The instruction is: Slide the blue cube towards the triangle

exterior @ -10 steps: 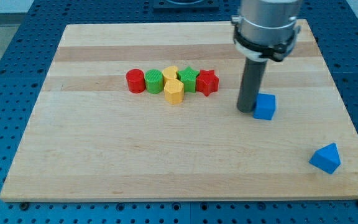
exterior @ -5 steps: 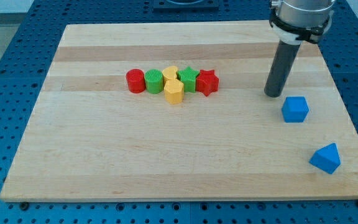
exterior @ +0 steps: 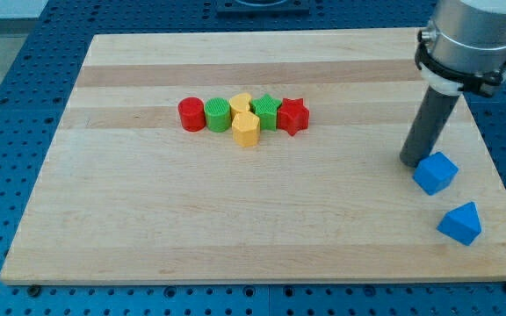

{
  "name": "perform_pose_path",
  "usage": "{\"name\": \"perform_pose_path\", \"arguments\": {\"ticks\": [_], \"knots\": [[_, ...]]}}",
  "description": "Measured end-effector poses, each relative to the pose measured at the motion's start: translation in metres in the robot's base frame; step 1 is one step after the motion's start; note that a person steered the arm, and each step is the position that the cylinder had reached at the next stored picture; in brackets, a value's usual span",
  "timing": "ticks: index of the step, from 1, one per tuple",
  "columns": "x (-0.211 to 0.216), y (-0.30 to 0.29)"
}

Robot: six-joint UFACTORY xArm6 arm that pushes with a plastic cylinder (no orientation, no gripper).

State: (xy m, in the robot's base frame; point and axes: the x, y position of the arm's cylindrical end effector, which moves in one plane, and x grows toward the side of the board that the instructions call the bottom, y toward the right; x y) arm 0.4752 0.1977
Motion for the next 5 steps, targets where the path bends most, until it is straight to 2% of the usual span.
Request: {"name": "perform_pose_path", "arguments": {"ticks": [2, 5], "knots": [[0.0095, 0.0247], [0.0094, 0.0242]]}}
